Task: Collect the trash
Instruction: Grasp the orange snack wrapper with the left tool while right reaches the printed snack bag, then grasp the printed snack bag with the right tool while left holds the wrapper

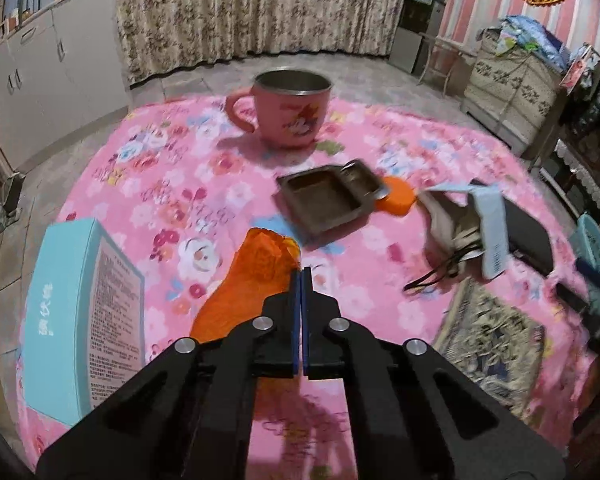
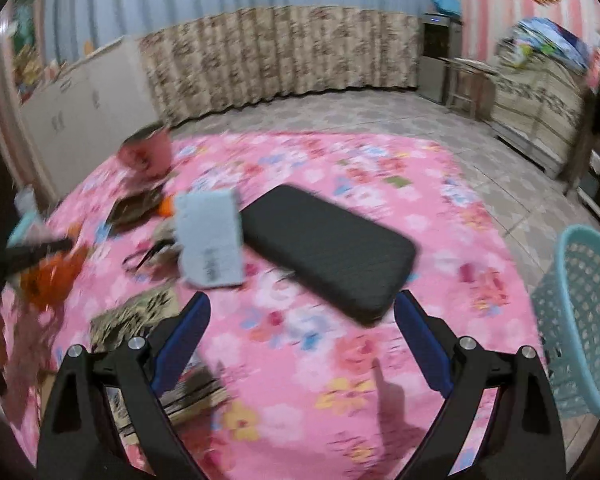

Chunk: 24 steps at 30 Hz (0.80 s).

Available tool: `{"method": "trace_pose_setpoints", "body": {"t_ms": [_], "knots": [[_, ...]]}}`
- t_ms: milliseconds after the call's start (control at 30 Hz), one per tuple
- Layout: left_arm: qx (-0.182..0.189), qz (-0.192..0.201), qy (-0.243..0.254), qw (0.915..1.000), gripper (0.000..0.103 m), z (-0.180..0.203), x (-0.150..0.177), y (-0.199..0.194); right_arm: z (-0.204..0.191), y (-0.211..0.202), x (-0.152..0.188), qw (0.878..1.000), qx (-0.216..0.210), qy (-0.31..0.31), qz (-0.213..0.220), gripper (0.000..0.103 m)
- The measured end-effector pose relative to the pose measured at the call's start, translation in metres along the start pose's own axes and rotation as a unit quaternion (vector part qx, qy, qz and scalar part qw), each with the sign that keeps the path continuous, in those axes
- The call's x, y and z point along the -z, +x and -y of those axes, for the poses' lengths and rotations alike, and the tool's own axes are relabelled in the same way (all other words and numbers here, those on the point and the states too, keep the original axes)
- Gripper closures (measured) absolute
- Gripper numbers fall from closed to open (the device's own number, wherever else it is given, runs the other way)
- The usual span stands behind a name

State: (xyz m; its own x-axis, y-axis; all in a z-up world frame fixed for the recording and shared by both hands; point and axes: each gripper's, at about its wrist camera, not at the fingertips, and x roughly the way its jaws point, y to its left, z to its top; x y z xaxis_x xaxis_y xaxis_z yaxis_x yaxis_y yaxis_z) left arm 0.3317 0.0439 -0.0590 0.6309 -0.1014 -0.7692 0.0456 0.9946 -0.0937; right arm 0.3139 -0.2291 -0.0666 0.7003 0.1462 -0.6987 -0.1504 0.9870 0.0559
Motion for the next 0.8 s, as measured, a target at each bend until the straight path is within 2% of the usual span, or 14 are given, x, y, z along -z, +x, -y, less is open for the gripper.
{"method": "trace_pose_setpoints", "body": {"t_ms": [67,233,500,567,633,667,733,767,800], "knots": [[0.007,0.005,0.002,1.0,0.103,0.004,-0.001,-0.003,-0.016,0.004,0.004,1.0,-0.017,-0.02,-0.011,0.012],[0.013,0.0,0.014,0.9998,0.103,0.011,0.003,0.001,-0.045,0.014,0.014,0.996,-0.018,-0.075,-0.035,0.012],[0.018,0.003,0.016,0.9997,0.103,0.012,0.006,-0.003,-0.031,0.008,0.013,0.996,-0.048,-0.057,-0.045,0.014],[0.019,0.001,0.017,0.9997,0.103,0.012,0.007,-0.002,-0.029,0.014,0.018,0.994,-0.065,-0.055,-0.067,0.023],[0.02,0.001,0.019,0.9996,0.103,0.013,0.007,-0.003,-0.031,0.017,0.023,0.991,-0.083,-0.058,-0.082,0.038],[0.021,0.002,0.02,0.9996,0.103,0.013,0.007,-0.003,-0.033,0.017,0.024,0.991,-0.09,-0.059,-0.084,0.042],[0.022,0.005,0.02,0.9995,0.103,0.014,0.007,-0.005,-0.036,0.015,0.024,0.989,-0.108,-0.059,-0.086,0.058],[0.022,0.006,0.021,0.9995,0.103,0.015,0.006,-0.006,-0.037,0.015,0.023,0.988,-0.113,-0.058,-0.086,0.059],[0.023,0.006,0.021,0.9995,0.103,0.015,0.006,-0.006,-0.038,0.014,0.023,0.988,-0.115,-0.058,-0.085,0.065]]}}
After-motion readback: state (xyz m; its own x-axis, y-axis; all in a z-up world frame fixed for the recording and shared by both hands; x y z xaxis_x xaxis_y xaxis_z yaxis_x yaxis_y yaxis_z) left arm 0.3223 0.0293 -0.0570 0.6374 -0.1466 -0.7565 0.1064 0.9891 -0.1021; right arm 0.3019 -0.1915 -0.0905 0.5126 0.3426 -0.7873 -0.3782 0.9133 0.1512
